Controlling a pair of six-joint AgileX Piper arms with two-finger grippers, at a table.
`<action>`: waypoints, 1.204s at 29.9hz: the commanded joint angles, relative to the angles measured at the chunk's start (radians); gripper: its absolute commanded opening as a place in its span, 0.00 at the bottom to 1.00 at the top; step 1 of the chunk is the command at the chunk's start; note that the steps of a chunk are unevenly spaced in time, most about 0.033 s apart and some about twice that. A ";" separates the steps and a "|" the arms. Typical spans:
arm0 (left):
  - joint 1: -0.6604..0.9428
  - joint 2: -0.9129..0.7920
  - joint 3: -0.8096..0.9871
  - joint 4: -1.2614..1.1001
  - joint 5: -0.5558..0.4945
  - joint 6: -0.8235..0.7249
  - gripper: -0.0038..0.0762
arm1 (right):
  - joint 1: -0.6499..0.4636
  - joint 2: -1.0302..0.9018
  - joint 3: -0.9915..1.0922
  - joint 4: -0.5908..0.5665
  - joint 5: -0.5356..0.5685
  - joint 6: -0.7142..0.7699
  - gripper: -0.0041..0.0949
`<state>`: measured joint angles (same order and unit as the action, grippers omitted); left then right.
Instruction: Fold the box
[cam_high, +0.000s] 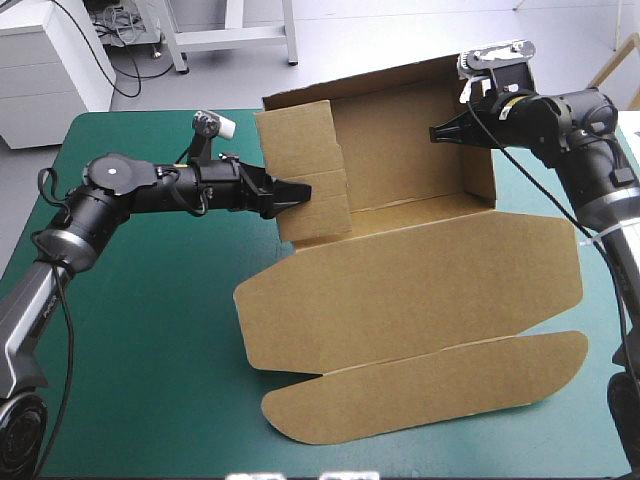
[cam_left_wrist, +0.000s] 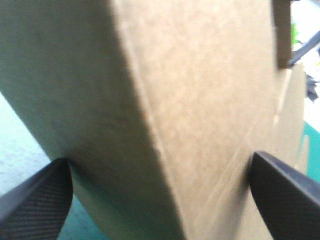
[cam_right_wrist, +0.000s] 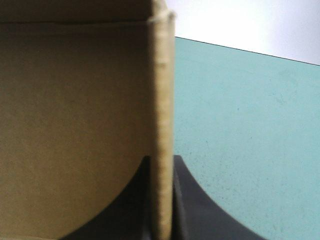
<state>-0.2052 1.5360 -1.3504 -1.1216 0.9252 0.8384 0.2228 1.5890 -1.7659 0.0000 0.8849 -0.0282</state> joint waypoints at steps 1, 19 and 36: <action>-0.083 -0.043 -0.130 0.222 -0.131 -0.226 0.84 | 0.006 -0.046 -0.029 0.026 -0.111 0.028 0.04; -0.440 -0.016 -0.298 1.516 -0.372 -1.420 0.74 | 0.006 -0.046 -0.029 0.038 -0.170 0.058 0.04; -0.457 0.007 -0.298 1.560 -0.344 -1.469 0.06 | 0.006 -0.046 -0.029 0.097 -0.150 0.056 0.04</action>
<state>-0.6470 1.5819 -1.6122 0.4485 0.6748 -0.6446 0.2220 1.5890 -1.7649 0.0301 0.8228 0.0214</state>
